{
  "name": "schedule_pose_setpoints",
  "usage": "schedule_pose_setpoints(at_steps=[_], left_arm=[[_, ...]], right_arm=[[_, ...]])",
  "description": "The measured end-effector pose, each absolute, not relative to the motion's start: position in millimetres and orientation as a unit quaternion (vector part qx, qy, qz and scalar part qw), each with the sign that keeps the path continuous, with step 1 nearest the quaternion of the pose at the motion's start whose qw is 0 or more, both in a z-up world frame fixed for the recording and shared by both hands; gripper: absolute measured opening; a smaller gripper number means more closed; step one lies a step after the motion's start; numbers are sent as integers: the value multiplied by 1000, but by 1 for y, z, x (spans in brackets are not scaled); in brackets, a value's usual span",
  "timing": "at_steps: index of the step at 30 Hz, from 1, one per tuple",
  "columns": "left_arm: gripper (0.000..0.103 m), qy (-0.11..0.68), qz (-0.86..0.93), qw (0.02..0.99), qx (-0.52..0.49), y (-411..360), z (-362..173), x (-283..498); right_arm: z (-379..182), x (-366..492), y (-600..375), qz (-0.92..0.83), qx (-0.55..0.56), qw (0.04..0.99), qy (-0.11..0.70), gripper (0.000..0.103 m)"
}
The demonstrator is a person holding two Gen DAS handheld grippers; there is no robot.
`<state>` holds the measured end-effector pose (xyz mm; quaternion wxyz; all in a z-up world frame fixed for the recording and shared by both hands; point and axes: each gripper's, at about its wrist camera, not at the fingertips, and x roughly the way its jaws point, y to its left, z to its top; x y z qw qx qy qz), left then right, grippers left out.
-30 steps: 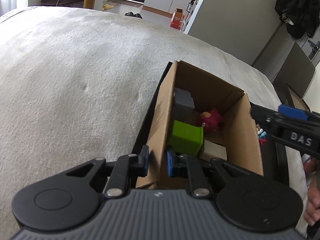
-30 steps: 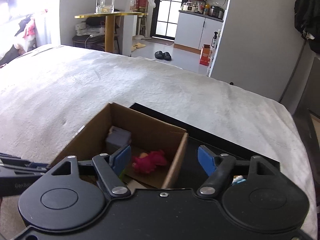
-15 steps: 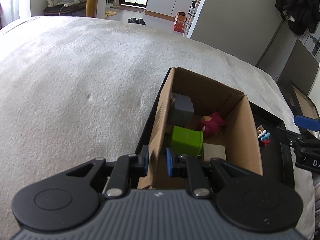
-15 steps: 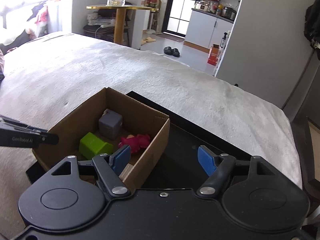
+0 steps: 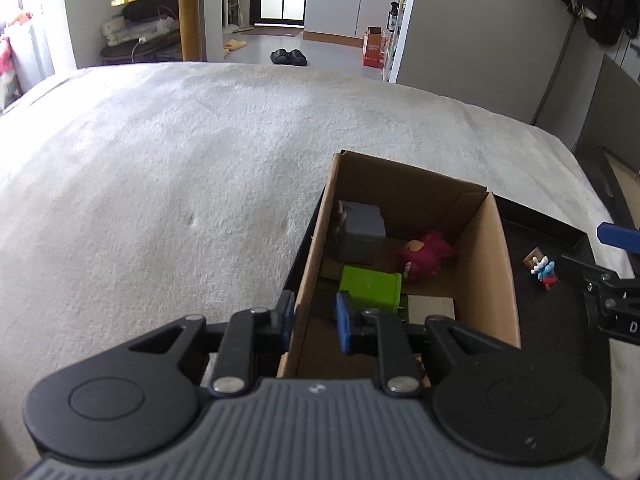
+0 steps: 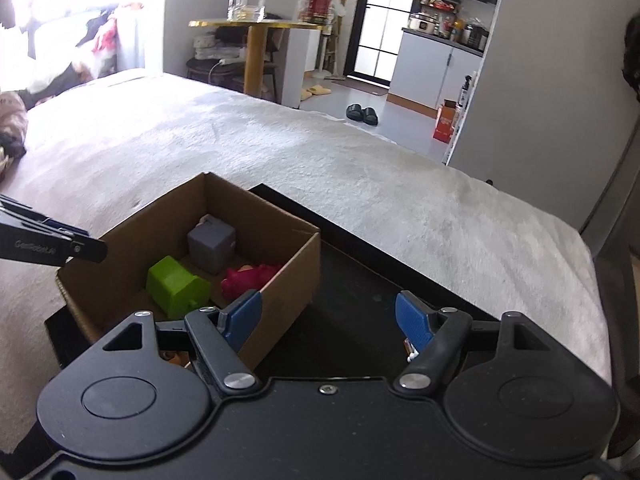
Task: Organize rigid objects
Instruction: 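Move the right gripper back to the blue-and-red figure in the tray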
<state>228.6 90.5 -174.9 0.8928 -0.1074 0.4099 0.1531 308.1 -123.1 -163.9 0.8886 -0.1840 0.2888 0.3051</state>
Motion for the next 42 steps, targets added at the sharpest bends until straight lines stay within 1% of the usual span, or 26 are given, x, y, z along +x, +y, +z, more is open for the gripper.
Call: schedule_pose_setpoints(at_steps=[4,5,6,7,8,13,23,28,30,34,36,38,39,41,42], left_arm=[[35,413,161,891,-94,82,-175,233],[40,415,165,890,-90,80,-175,234],[44,417,169,889,-87,79,-176,235],[52,420,174,887,-83,78,-176,236],[55,421,179,886,-78,76,-176,237],[64,418,198,885,-57,67,-173,244],[69,422,204,883,-12,42,-171,262],[70,429,212,878,-5,38,-176,268],[70,431,215,876,-5,39,-178,271],[70,435,216,874,0,37,-180,273],[70,435,218,874,1,38,-180,274],[70,434,219,874,1,38,-179,274],[70,433,218,875,2,38,-179,273],[70,430,216,877,6,37,-178,271],[70,428,215,877,8,37,-177,271]], right_arm=[[-174,319,-143,298,-148,896,292,73],[-177,321,-147,296,-142,898,293,73],[-182,324,-153,292,-134,900,295,73],[-186,329,-158,289,-125,901,297,73],[-190,332,-163,286,-116,903,299,73],[-215,347,-185,275,-81,904,316,73],[-245,371,-203,282,-31,900,332,73],[-256,381,-210,270,-19,902,337,73],[-259,385,-211,266,-19,902,340,71],[-269,393,-216,255,-20,901,350,66],[-272,394,-217,250,-27,902,351,61],[-276,397,-217,245,-33,900,360,46],[-278,399,-217,244,-33,897,366,43],[-278,397,-217,242,-42,898,366,31],[-277,396,-216,245,-50,895,368,31]])
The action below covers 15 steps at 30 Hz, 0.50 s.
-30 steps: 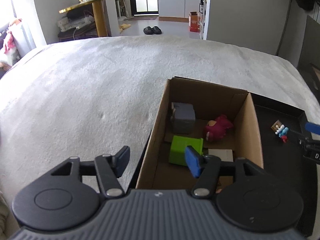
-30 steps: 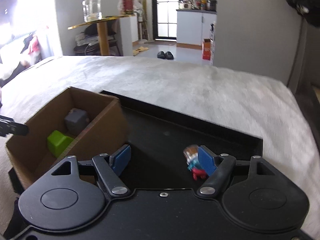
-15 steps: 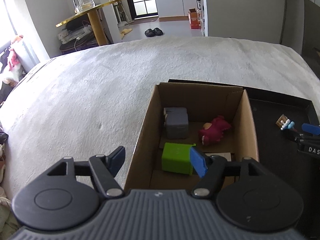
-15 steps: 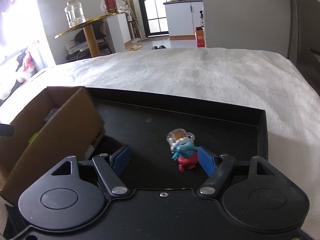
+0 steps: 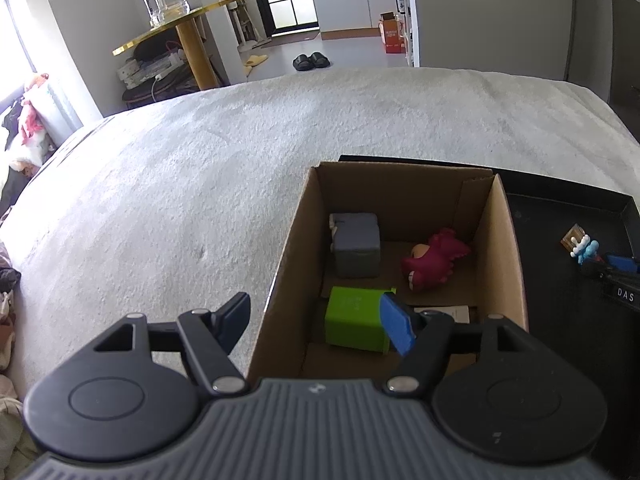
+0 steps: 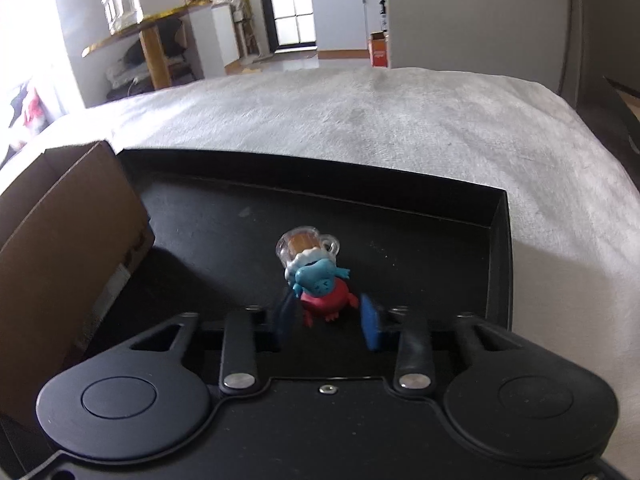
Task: Organize rigid objects
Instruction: 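Move the right gripper back to the blue-and-red figure in the tray, then close the right gripper on the blue-and-red figure and lift it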
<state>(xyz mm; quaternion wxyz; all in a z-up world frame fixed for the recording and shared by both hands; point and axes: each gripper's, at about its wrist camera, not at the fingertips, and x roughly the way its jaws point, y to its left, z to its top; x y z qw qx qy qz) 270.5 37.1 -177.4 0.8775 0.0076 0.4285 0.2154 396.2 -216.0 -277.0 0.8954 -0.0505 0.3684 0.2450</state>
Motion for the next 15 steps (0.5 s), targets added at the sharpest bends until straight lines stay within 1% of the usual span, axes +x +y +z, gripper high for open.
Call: schedule_pose_setpoints(at_steps=[10,15], left_arm=[[70,419,217,882,-3,47,-172,257],[70,412,219,884,-10,52,-167,253]], right_arm=[[-270,377,-214,244,-65,883,396,31],[-269,360,-217,240,-58,870,426,31]])
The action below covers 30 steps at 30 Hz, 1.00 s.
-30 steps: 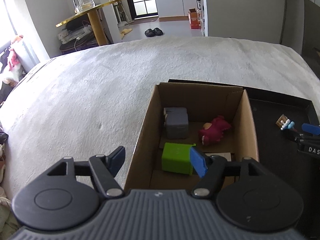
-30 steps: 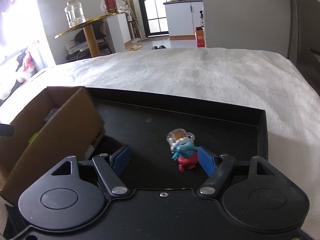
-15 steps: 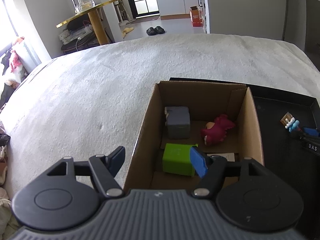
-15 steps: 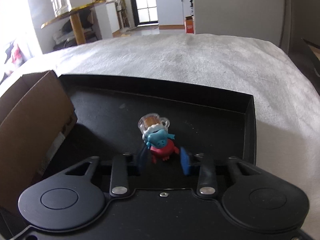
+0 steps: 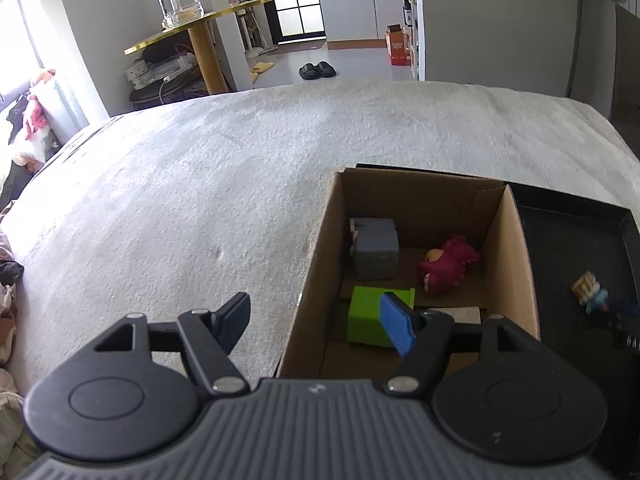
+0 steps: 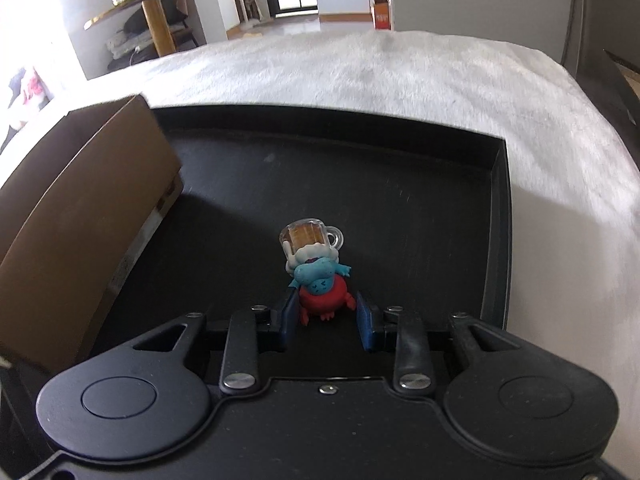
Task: Organize rigid objects
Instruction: 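Close the right gripper on the blue-and-red figure and lift it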
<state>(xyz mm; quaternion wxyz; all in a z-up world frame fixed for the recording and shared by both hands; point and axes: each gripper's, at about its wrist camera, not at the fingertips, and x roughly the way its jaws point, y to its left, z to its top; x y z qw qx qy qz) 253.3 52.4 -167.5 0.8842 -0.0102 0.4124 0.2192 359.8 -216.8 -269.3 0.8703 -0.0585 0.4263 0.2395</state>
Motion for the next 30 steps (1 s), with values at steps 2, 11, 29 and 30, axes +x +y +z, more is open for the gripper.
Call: schedule_pose_setpoints(at_steps=[2,11,29,30], left_arm=[[70,409,221,885,-13,55,-166,253],[70,403,232,885,-27,69,-164,252],[70,418,228,879,-38,72,-172,255],[70,421,225,878,-44,73,-172,256]], right_arm=[[-269,352,-211,246,-72,866,429,33],[-276,338,-196,259,-122,870,402,53],[-278,339,-189,258,-129,882,373,38],[-278,338,-188,258,-132,882,371,38]])
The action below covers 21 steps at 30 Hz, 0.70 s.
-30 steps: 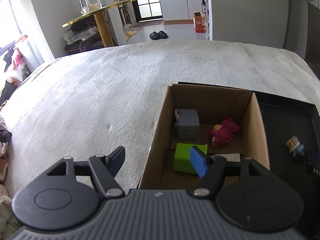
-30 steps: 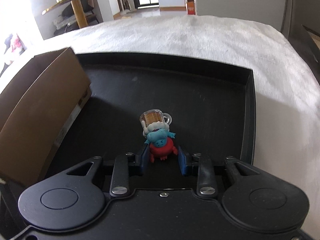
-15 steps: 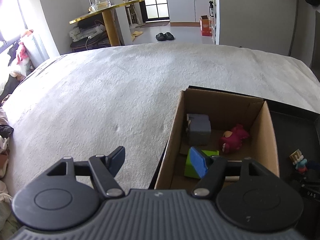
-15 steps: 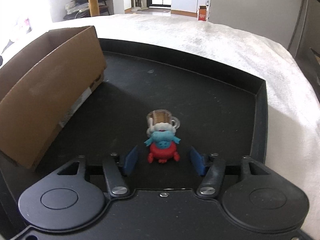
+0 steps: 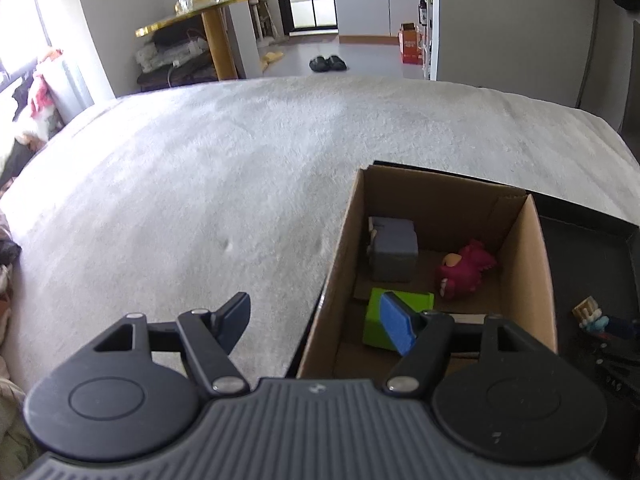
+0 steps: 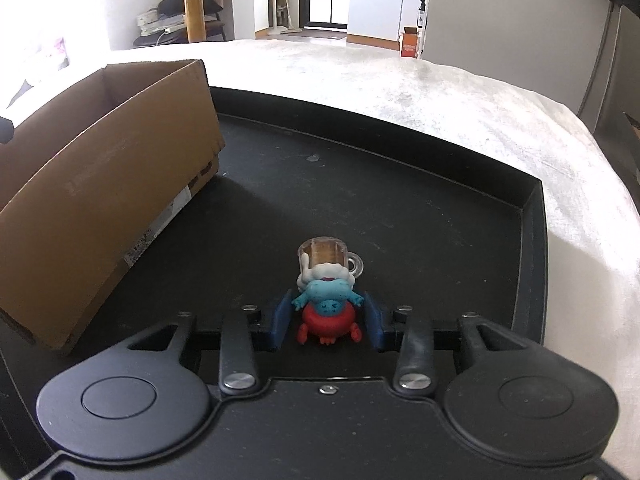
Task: Organize rigid objects
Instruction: 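Close the right gripper on the blue-and-red figure and lift it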
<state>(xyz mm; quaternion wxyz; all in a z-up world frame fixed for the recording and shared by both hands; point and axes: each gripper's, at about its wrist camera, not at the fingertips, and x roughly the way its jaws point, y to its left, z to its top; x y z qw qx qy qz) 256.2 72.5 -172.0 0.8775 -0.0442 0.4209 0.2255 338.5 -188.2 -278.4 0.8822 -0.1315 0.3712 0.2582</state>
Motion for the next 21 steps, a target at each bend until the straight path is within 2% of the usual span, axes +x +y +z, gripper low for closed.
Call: schedule_pose_setpoints(at_steps=[11,21], left_arm=[[70,400,213,890,-62,72,-155,247],[70,404,206,888,-81,85,-160,238]], right_arm=[[-248,326,-185,247,-118,888,369,38],[-224,308,-195,210,-101,896,377,38]])
